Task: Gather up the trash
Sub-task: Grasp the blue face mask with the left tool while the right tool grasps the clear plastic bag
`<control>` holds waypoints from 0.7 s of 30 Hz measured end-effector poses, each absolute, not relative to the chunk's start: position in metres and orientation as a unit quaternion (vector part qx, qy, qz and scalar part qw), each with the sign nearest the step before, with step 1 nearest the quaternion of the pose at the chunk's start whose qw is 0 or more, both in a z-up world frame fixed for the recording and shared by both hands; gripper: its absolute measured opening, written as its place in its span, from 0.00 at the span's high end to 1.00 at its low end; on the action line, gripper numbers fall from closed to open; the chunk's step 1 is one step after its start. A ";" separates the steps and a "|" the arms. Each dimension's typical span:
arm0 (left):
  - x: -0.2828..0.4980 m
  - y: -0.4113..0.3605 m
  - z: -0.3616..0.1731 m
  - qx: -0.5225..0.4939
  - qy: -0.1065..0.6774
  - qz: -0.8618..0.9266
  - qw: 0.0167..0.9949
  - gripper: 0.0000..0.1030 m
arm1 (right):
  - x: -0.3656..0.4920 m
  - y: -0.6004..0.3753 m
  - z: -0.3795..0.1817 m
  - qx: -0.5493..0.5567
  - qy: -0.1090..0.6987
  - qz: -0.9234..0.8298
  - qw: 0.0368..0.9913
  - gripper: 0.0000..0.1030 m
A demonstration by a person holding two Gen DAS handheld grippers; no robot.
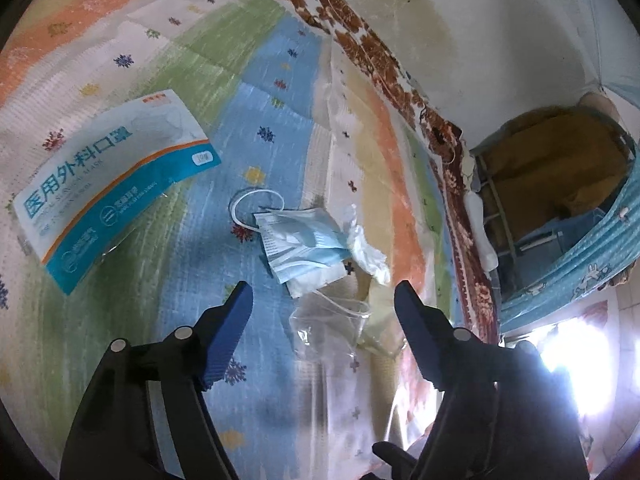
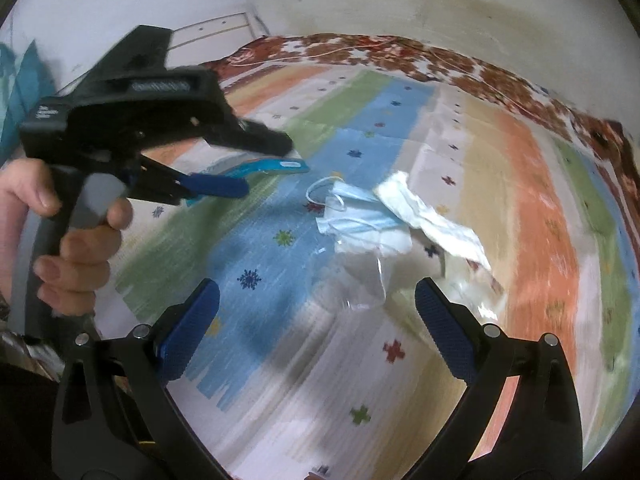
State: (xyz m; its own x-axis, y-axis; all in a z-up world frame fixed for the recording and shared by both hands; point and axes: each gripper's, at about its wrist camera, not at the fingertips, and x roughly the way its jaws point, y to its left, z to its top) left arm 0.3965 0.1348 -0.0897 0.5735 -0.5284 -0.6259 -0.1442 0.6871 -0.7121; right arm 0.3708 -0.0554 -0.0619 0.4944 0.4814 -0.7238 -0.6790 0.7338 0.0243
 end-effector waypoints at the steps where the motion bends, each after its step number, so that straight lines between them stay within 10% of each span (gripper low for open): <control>1: 0.399 0.134 -0.091 -0.376 0.447 -0.123 0.802 0.33 | 0.373 -0.054 -0.062 -0.137 0.370 0.343 0.852 0.12; 12: 0.415 0.134 -0.110 -0.404 0.441 -0.145 0.788 0.47 | 0.403 -0.033 -0.069 -0.200 0.361 0.361 0.837 0.15; 21: 0.427 0.132 -0.126 -0.439 0.424 -0.161 0.776 0.50 | 0.432 -0.019 -0.080 -0.234 0.394 0.376 0.806 0.42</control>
State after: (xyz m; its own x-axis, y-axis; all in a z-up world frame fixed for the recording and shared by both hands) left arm 0.4273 0.1316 -0.1257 0.5897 -0.6210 -0.5164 -0.1225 0.5632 -0.8172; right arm 0.4323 -0.0190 -0.0802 0.4074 0.4217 -0.8101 -0.7899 0.6079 -0.0809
